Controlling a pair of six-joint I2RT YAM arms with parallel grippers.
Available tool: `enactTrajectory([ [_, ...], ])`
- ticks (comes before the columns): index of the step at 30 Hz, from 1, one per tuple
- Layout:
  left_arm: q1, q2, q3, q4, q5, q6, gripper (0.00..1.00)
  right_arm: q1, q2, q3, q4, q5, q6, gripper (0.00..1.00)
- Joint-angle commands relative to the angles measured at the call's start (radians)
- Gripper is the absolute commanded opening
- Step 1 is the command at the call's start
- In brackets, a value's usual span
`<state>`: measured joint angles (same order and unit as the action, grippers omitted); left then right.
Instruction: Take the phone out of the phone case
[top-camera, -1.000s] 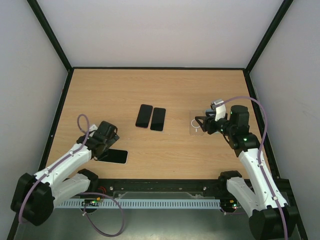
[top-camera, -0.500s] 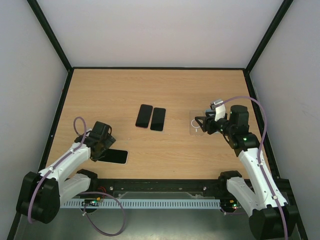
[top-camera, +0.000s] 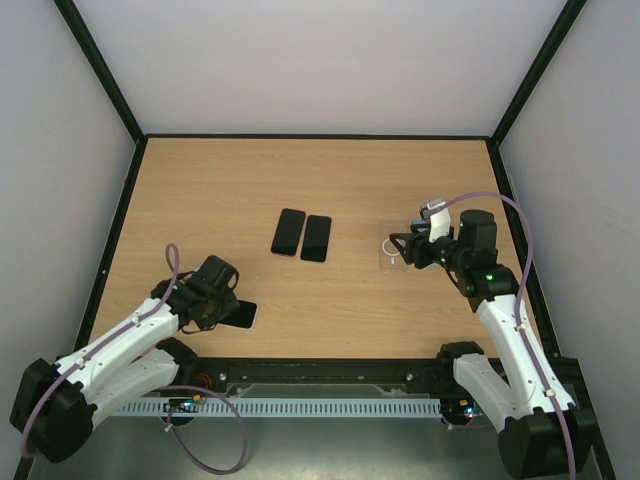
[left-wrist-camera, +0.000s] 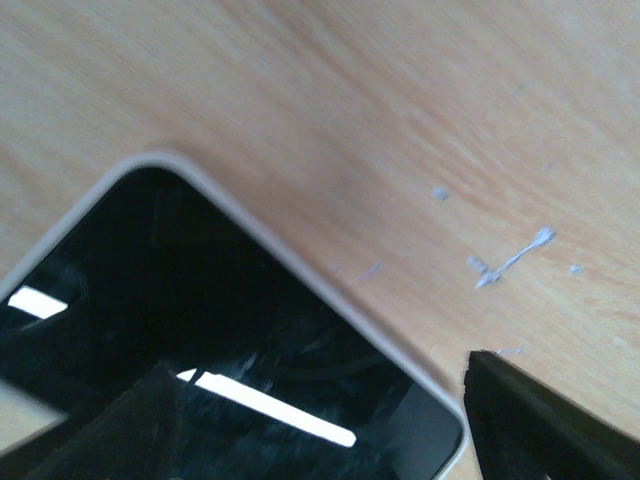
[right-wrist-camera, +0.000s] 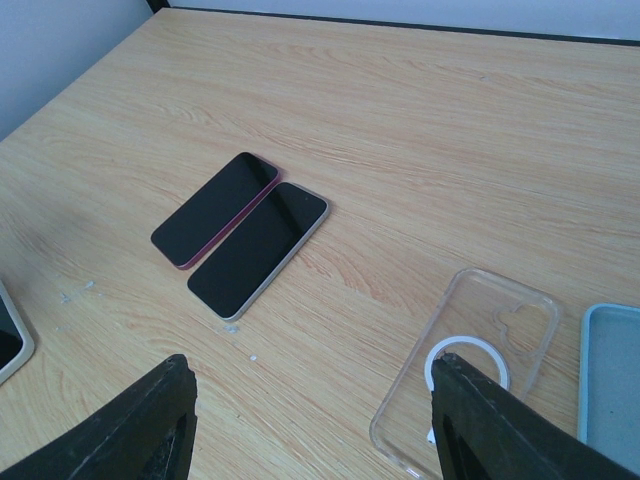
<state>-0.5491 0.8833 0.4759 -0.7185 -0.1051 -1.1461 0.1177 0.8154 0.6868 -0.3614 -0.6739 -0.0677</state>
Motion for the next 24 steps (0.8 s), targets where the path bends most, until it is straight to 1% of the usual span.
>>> enactTrajectory([
  [1, -0.041, 0.009, -0.031, -0.099, 0.100, -0.013, 0.05, 0.001, 0.004, 0.014, 0.000, 0.002, -0.014, 0.61],
  [2, -0.046, 0.041, -0.049, -0.081, 0.143, -0.008, 0.03, 0.001, 0.006, 0.014, 0.000, 0.002, -0.014, 0.61],
  [3, -0.060, 0.066, -0.061, -0.068, 0.180, -0.010, 0.02, 0.002, 0.008, 0.014, -0.002, 0.002, -0.014, 0.61],
  [6, -0.163, 0.113, -0.057, -0.056, 0.165, -0.058, 0.02, 0.001, 0.009, 0.016, -0.001, 0.005, -0.013, 0.61],
  [8, -0.205, 0.141, -0.060, -0.037, 0.183, -0.078, 0.02, 0.001, 0.007, 0.015, 0.001, 0.007, -0.011, 0.61],
  [11, -0.239, 0.190, -0.067, 0.002, 0.202, -0.089, 0.02, 0.002, 0.009, 0.014, 0.001, 0.007, -0.011, 0.61],
  [14, -0.249, 0.233, -0.045, 0.010, 0.194, -0.084, 0.02, 0.001, 0.013, 0.016, 0.000, 0.009, -0.011, 0.61],
  [16, -0.280, 0.224, 0.001, -0.027, 0.136, -0.109, 0.02, 0.001, 0.013, 0.016, 0.000, 0.011, -0.009, 0.61],
  [19, -0.345, 0.168, 0.059, -0.104, 0.058, -0.187, 0.02, 0.001, 0.010, 0.014, 0.002, 0.011, -0.009, 0.61],
  [24, -0.370, 0.112, 0.033, -0.202, 0.064, -0.266, 0.02, 0.002, 0.010, 0.016, 0.001, 0.008, -0.011, 0.61],
])
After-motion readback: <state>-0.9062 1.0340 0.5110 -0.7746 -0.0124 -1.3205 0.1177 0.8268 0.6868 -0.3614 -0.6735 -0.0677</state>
